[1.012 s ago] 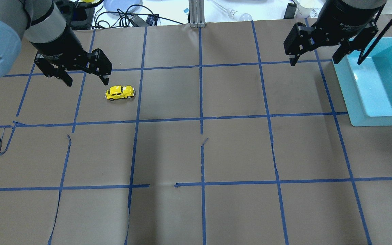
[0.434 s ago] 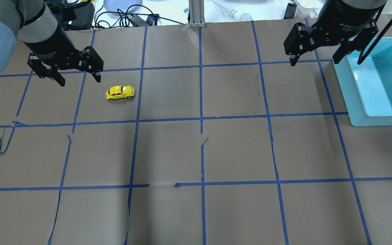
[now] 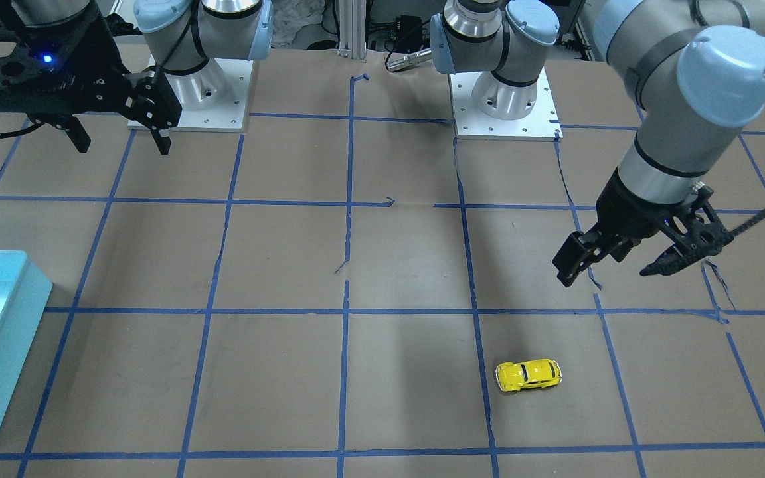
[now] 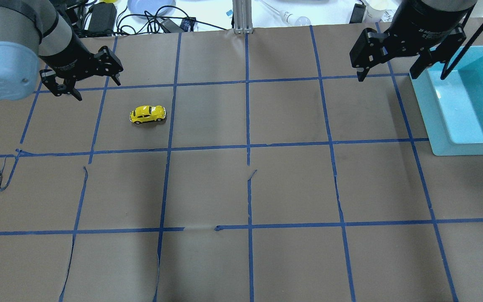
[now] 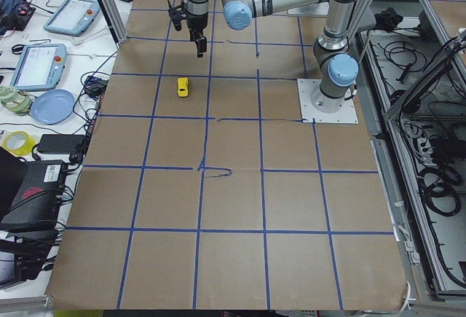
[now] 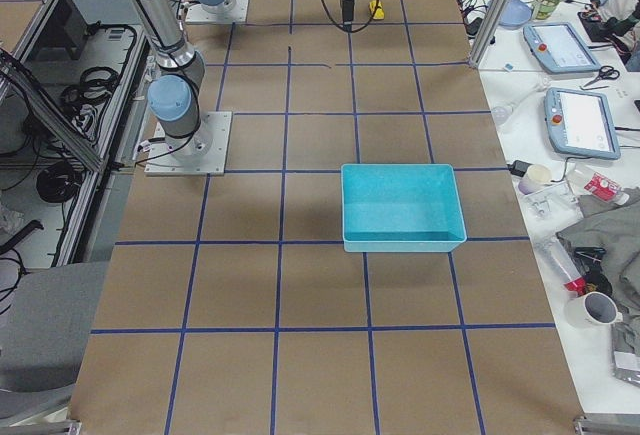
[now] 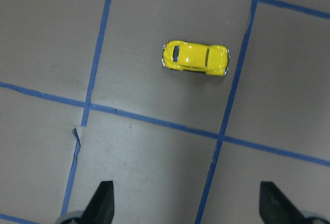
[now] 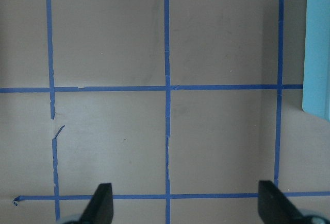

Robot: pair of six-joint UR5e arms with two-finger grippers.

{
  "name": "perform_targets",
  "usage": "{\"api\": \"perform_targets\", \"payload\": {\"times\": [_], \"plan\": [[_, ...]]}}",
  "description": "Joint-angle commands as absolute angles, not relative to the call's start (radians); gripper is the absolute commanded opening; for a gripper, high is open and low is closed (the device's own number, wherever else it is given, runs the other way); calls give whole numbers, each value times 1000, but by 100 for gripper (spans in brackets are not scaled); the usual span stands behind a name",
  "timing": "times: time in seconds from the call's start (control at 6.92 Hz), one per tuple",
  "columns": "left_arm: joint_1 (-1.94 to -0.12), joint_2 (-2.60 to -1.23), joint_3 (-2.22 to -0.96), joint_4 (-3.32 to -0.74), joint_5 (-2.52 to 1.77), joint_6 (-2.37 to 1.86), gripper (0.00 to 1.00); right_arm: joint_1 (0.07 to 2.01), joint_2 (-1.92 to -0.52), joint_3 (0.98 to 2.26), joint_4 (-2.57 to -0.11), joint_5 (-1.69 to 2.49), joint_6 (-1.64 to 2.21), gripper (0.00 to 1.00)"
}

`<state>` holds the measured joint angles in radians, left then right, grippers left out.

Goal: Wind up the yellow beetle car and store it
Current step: 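Lower the left gripper down onto the yellow beetle car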

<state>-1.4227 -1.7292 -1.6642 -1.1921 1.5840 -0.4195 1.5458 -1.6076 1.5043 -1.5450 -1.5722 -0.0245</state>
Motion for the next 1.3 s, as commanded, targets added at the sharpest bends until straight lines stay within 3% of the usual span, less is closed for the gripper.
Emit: {"api": "perform_targets", "payload": {"times": [0.0, 0.43, 1.16], "plan": [[-1422, -1772, -1719, -1055, 1585, -725, 100, 1545, -1608, 1503, -1546, -1572, -25, 100], [-1420, -1883, -1716, -973, 1571, -1262, 100, 1545, -1608, 1505, -1545, -1572, -25, 100], [-1420, -2054, -1687, -864, 1531, -1613, 100, 1542, -1608, 1505, -1546, -1572, -25, 100]]}}
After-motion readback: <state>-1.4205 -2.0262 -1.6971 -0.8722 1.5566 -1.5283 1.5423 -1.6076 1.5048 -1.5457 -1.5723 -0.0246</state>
